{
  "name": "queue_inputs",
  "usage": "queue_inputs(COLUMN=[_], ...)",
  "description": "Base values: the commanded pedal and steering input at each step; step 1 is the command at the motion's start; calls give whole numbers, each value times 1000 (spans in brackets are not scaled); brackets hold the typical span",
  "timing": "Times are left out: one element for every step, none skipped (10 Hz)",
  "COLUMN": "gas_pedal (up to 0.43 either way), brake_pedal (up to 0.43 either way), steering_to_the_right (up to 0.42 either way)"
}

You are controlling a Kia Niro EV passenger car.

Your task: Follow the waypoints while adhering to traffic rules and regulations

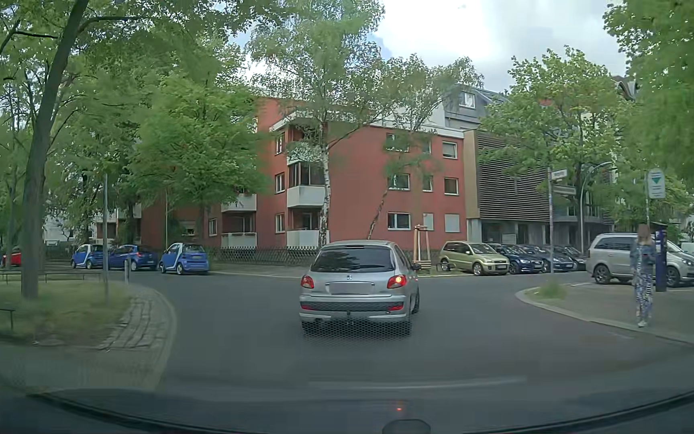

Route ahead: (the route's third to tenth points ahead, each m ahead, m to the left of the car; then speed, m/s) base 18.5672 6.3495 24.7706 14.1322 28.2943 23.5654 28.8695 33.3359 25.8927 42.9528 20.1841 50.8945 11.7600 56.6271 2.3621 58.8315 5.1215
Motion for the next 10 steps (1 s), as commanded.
queue_inputs(gas_pedal=[150, 189, 240, 248, 248, 248, 248, 248, 248, 248], brake_pedal=[18, 18, 18, 18, 18, 24, 24, 18, 18, 24], steering_to_the_right=[-159, -158, -158, -159, -159, -159, -158, -159, -159, -159])
